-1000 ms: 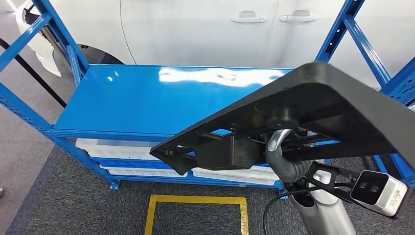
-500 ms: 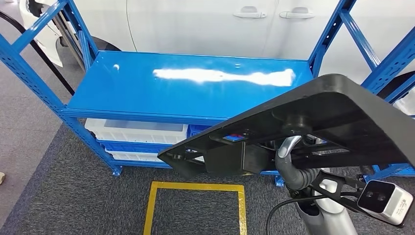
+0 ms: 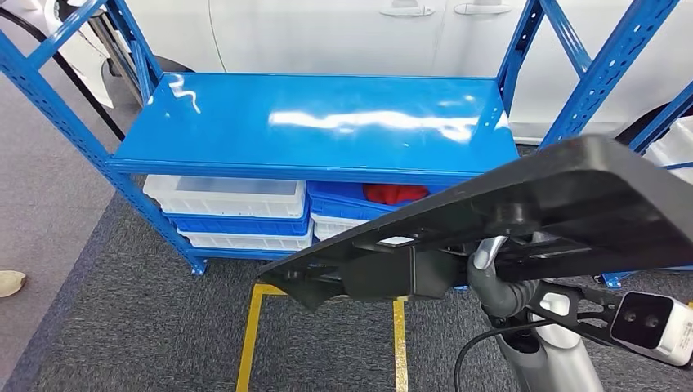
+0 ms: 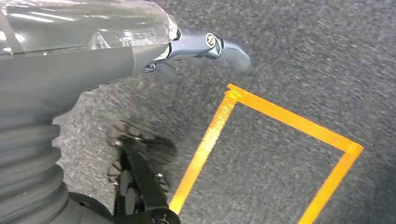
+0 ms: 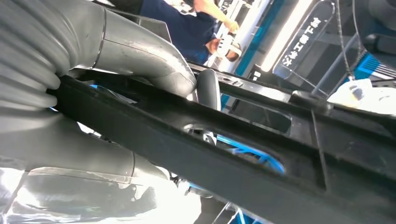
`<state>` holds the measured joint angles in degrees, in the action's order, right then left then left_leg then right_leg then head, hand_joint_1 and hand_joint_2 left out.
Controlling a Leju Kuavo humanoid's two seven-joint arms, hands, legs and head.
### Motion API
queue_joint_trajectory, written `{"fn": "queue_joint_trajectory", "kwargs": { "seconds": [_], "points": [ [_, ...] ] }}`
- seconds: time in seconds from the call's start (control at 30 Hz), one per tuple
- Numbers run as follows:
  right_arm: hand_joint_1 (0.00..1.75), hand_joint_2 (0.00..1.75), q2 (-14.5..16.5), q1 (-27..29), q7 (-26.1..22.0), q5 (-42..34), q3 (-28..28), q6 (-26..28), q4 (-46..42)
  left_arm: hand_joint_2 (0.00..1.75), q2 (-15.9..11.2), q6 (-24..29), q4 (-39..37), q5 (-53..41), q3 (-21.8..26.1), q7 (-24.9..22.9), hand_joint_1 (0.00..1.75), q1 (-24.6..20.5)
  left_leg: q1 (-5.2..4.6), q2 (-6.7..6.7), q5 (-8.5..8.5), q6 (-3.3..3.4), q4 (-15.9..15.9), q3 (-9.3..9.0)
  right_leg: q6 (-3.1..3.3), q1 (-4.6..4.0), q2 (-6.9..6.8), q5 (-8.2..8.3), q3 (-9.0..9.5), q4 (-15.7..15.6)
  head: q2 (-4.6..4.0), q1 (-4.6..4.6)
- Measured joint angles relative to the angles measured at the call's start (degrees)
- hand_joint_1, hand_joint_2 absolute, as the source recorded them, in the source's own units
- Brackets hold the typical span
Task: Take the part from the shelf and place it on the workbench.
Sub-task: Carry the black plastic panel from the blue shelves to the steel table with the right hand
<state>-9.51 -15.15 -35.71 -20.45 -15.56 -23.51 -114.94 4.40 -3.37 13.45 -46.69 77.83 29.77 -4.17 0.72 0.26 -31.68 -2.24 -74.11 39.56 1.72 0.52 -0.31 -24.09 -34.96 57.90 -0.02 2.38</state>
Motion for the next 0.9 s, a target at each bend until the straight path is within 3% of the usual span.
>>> {"fn": "queue_joint_trajectory", "kwargs": {
  "seconds": [0.07, 0.13, 0.2, 0.27, 0.3, 0.33, 0.4, 0.43, 0.47, 0.5, 0.53, 0.57, 0.6, 0.67, 0.7, 0.77, 0.8, 0.83, 0.9],
  "points": [
    [1.75, 1.75, 0.30, 0.01, 0.39, -0.59, 0.51, -0.36, -0.06, 1.75, -0.16, -0.02, 0.11, -0.06, 0.00, 0.18, 0.00, -0.03, -0.06, -0.03, 2.73, 0.51, 5.37, -5.15, -0.20, -0.11, 0.00, 1.18, -1.58, 0.28, 0.00, 0.00],
    [1.75, 1.75, 0.74, -0.02, 0.83, -0.84, 0.96, -0.49, -0.28, 1.75, -0.44, -0.05, 0.33, -0.08, 0.00, 0.42, 0.00, -0.14, -0.35, -0.05, 2.51, 1.29, 13.74, -11.10, -0.64, -0.25, 0.00, 2.22, -2.44, 0.42, 0.00, 0.00],
    [1.75, 1.75, 1.19, -0.08, 1.07, -0.95, 1.24, -0.60, -0.48, 1.75, -0.67, -0.08, 0.50, -0.12, 0.00, 0.66, 0.00, -0.19, -0.76, -0.07, 1.65, 1.97, 17.72, -13.25, -1.32, -0.16, -0.07, 3.27, -2.57, 0.19, 0.00, 0.00],
    [1.75, 1.75, 1.50, -0.12, 1.18, -1.07, 1.45, -0.63, -0.56, 1.75, -0.78, -0.13, 0.56, -0.28, 0.00, 0.80, 0.00, -0.14, -0.72, 0.06, 2.89, 2.66, 18.20, -12.51, -2.04, -0.07, -0.03, 3.86, -2.81, -0.05, 0.00, -0.01],
    [1.75, 1.75, 1.60, -0.13, 1.32, -1.12, 1.61, -0.54, -0.62, 1.75, -0.83, -0.19, 0.58, -0.46, -0.01, 0.86, 0.00, -0.15, -0.61, 0.19, 3.70, 3.07, 18.40, -11.95, -2.32, -0.06, 0.07, 2.77, -3.28, 0.61, 0.00, -0.02],
    [1.75, 1.75, 1.67, -0.13, 1.47, -1.13, 1.82, -0.41, -0.66, 1.75, -0.86, -0.29, 0.59, -0.65, -0.02, 0.92, 0.00, -0.18, -0.44, 0.32, 4.59, 3.41, 18.61, -11.23, -2.57, -0.03, 0.16, 0.61, -4.00, 2.27, 0.00, -0.02],
    [1.75, 1.75, 1.85, -0.04, 1.74, -0.88, 2.16, -0.17, -0.72, 1.75, -0.91, -0.51, 0.60, -1.03, -0.04, 1.05, 0.00, -0.23, -0.43, 0.45, 6.09, 3.80, 18.60, -9.48, -2.95, 0.19, 0.23, -5.47, -5.77, 8.76, 0.00, -0.02],
    [1.75, 1.75, 1.94, 0.08, 1.78, -0.58, 2.25, -0.11, -0.73, 1.75, -0.94, -0.60, 0.61, -1.13, -0.04, 1.07, 0.00, -0.23, -0.46, 0.46, 6.80, 3.79, 18.50, -8.51, -3.14, 0.28, 0.23, -7.40, -6.40, 12.47, 0.00, -0.02],
    [1.75, 1.75, 2.03, 0.20, 1.77, -0.21, 2.27, -0.10, -0.73, 1.75, -0.95, -0.64, 0.61, -1.20, -0.04, 1.09, 0.00, -0.22, -0.47, 0.47, 7.46, 3.73, 18.35, -7.51, -3.30, 0.34, 0.23, -7.93, -6.50, 15.21, 0.00, -0.01],
    [1.75, 1.75, 2.15, 0.31, 1.72, 0.16, 2.27, -0.10, -0.73, 1.75, -0.96, -0.67, 0.61, -1.22, -0.04, 1.09, 0.00, -0.23, -0.46, 0.48, 8.08, 3.62, 18.11, -6.48, -3.41, 0.40, 0.22, -7.15, -5.78, 16.28, 0.00, -0.01],
    [1.75, 1.75, 2.27, 0.38, 1.62, 0.45, 2.27, -0.10, -0.73, 1.75, -0.97, -0.67, 0.61, -1.24, -0.04, 1.09, 0.00, -0.23, -0.44, 0.48, 8.63, 3.47, 17.80, -5.47, -3.46, 0.47, 0.21, -5.60, -4.08, 15.27, 0.00, -0.01],
    [1.75, 1.75, 2.40, 0.41, 1.47, 0.63, 2.27, -0.11, -0.73, 1.75, -0.97, -0.65, 0.61, -1.26, -0.04, 1.09, 0.00, -0.23, -0.42, 0.47, 9.08, 3.28, 17.42, -4.55, -3.44, 0.54, 0.20, -4.23, -1.44, 12.34, 0.00, 0.00],
    [1.75, 1.75, 2.57, 0.39, 1.29, 0.75, 2.27, -0.11, -0.73, 1.75, -0.98, -0.62, 0.61, -1.28, -0.05, 1.10, 0.00, -0.22, -0.47, 0.43, 9.49, 3.04, 16.99, -3.70, -3.32, 0.50, 0.21, -4.04, 1.69, 8.15, 0.00, -0.01],
    [1.75, 1.75, 2.95, 0.39, 0.98, 0.87, 2.27, -0.13, -0.74, 1.75, -1.03, -0.52, 0.67, -1.30, -0.06, 1.12, 0.00, -0.23, -0.56, 0.38, 10.27, 2.44, 16.43, -2.76, -2.74, 0.28, 0.28, -5.18, 5.92, 1.67, 0.00, 0.00],
    [1.75, 1.75, 3.15, 0.39, 0.90, 0.90, 2.27, -0.15, -0.75, 1.75, -1.07, -0.45, 0.71, -1.31, -0.07, 1.13, 0.00, -0.23, -0.59, 0.37, 10.73, 2.09, 16.38, -2.56, -2.37, 0.06, 0.33, -5.79, 6.55, 0.24, 0.00, 0.01],
    [1.75, 1.75, 3.48, 0.42, 0.64, 0.92, 2.27, -0.34, -0.73, 1.75, -1.16, -0.28, 0.81, -1.37, -0.07, 1.14, 0.00, -0.16, -0.46, 0.31, 11.38, 1.38, 16.48, -2.30, -1.51, 0.07, 0.23, -4.98, 5.94, -0.14, 0.00, 0.01],
    [1.75, 1.75, 3.67, 0.46, 0.39, 0.91, 2.32, -0.59, -0.70, 1.75, -1.20, -0.20, 0.84, -1.45, -0.07, 1.14, 0.00, -0.10, -0.36, 0.25, 10.54, 1.03, 15.89, -1.83, -1.00, 0.14, 0.14, -4.33, 5.42, -0.23, 0.00, 0.01],
    [1.75, 1.75, 3.90, 0.57, 0.09, 0.89, 2.42, -0.90, -0.66, 1.75, -1.27, -0.14, 0.87, -1.55, -0.07, 1.13, 0.00, -0.04, -0.26, 0.19, 8.70, 0.72, 14.38, -1.16, -0.55, 0.26, 0.03, -3.62, 4.81, -0.38, 0.00, 0.02],
    [1.75, 1.75, 4.36, 1.04, -0.60, 0.87, 2.91, -1.45, -0.56, 1.75, -1.45, -0.08, 0.92, -1.77, -0.07, 1.12, 0.00, -0.04, -0.08, 0.15, 2.81, 0.14, 7.74, 0.77, -0.08, 0.26, -0.06, -2.27, 3.28, -0.43, 0.00, 0.03]
  ]
}}
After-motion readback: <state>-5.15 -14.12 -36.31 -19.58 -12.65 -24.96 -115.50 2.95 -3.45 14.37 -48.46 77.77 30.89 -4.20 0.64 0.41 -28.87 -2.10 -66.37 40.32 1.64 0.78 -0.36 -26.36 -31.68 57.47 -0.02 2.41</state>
